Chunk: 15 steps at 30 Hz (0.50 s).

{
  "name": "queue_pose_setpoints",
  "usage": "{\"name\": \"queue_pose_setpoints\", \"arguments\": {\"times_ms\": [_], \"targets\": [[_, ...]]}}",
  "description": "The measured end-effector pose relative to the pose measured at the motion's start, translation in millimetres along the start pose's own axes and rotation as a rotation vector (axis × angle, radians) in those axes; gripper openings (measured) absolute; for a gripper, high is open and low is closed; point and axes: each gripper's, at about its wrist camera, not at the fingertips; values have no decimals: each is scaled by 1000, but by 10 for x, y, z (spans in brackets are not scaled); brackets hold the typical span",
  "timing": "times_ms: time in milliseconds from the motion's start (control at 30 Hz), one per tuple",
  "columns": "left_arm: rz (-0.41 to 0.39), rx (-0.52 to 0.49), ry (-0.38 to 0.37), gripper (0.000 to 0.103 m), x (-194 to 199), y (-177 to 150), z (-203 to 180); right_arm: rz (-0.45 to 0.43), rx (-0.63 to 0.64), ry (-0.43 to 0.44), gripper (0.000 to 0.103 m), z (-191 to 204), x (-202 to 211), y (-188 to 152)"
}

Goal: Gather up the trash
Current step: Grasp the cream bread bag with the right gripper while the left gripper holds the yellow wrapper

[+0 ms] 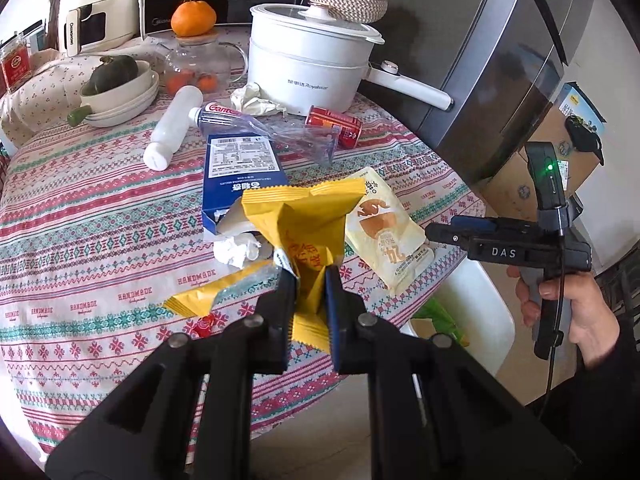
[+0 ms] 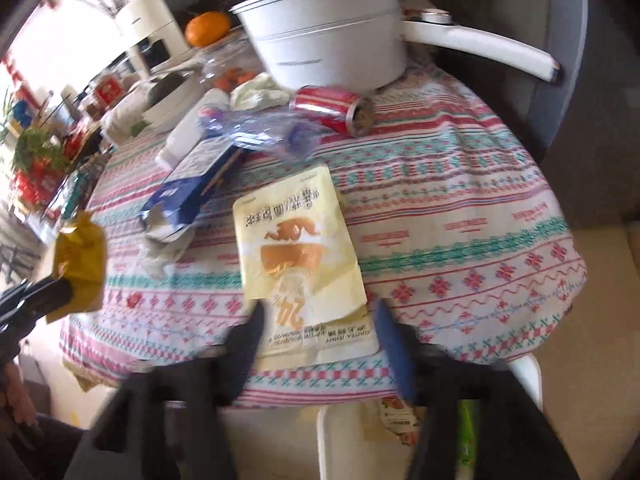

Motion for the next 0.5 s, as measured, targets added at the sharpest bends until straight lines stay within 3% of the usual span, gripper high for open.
{"name": "queue_pose_setpoints", "arguments": {"times_ms": [267,467,500], "targets": [[5,32,5,16,-27,23,88,-28,-43,36,71,-126,-344,245],[17,45,15,16,-71,13,138,-31,-64,105,48,-146,-655,316],[18,46,16,16,-77,15,140,-38,-70,121,38,-150,-678,324]]}}
Point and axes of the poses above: each gripper's, at about its wrist camera, not at the fingertips, and x roughly against the way its jaws point, z to its left, y to its top, and after that the axes turned 3 degrees about y, right-handed
